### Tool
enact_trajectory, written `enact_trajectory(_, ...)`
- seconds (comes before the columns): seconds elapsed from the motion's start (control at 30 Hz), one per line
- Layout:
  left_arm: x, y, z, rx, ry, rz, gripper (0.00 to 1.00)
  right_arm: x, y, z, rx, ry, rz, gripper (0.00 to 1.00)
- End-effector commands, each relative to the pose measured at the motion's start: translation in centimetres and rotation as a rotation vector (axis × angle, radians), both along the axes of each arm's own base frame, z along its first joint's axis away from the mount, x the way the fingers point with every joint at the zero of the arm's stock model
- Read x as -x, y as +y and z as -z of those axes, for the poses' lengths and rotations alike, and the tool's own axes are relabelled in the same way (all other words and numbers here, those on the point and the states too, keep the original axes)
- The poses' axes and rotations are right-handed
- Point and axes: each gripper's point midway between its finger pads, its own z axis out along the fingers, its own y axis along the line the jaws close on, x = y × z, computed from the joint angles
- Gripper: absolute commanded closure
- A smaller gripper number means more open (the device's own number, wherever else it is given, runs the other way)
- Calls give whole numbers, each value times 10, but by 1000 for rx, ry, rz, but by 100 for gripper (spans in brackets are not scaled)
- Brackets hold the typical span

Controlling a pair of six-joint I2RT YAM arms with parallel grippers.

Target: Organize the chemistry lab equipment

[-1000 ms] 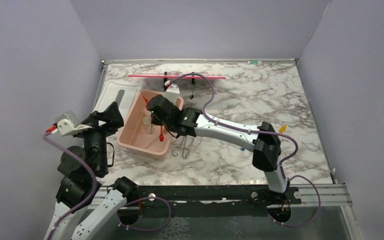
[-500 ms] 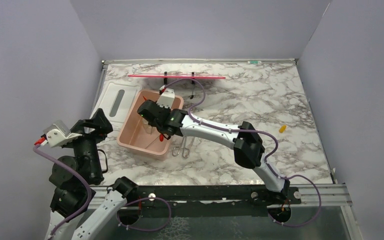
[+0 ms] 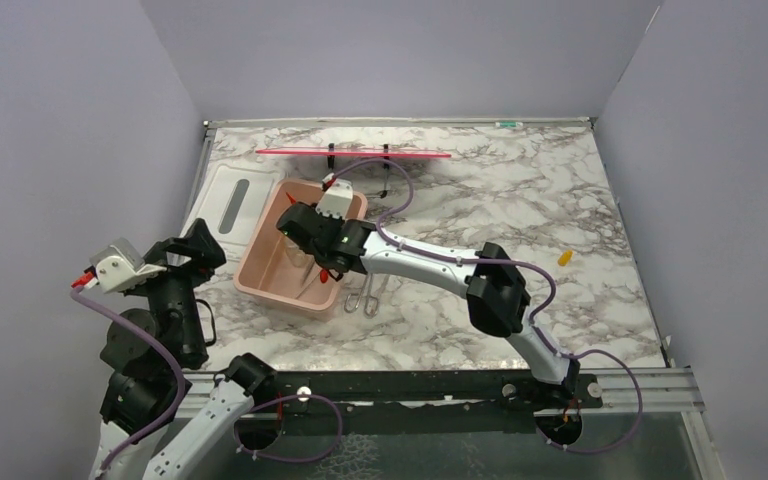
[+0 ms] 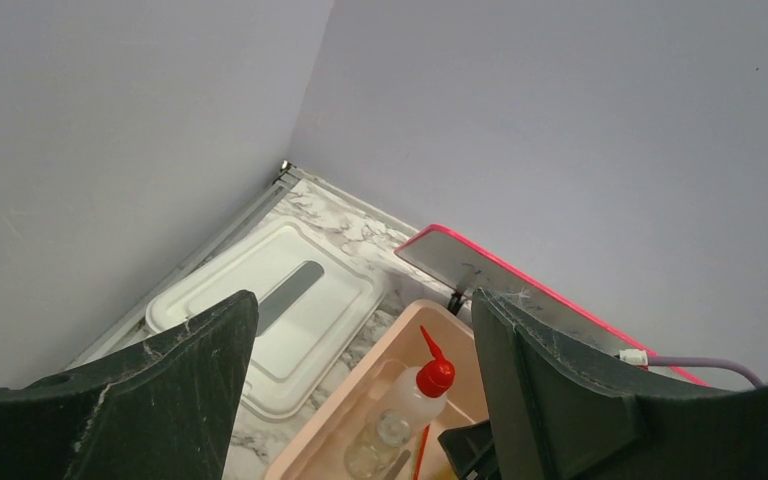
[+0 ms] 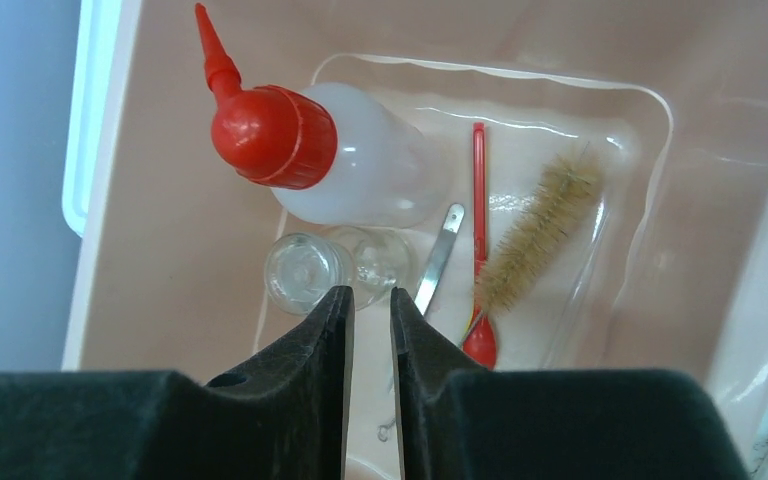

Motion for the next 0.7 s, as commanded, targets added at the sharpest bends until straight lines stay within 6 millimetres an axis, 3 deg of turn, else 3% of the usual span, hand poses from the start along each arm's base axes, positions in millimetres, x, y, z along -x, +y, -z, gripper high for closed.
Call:
enact_trajectory(0.0, 0, -1, -8, -32, 20, 8, 19, 0, 1, -26, -35, -45, -53, 75)
enact_trajectory(0.2, -8, -19, -8, -56, 46, 95, 19, 8, -7, -67, -92, -97, -125, 74)
enact_trajectory(0.33, -21, -50, -6, -105, 74, 236, 19, 16, -23, -101, -143, -165, -211, 72)
enact_trajectory(0.4, -28, -70, -4, -127, 91, 323, 19, 19, -40, -108, -146, -187, -224, 68)
enact_trajectory(0.53, -39, -104, 8, -155, 139, 462, 19, 21, -90, -96, -103, -167, -173, 59)
enact_trajectory(0.67, -49, -122, 22, -153, 167, 523, 19, 30, -142, -56, -26, -75, -90, 57)
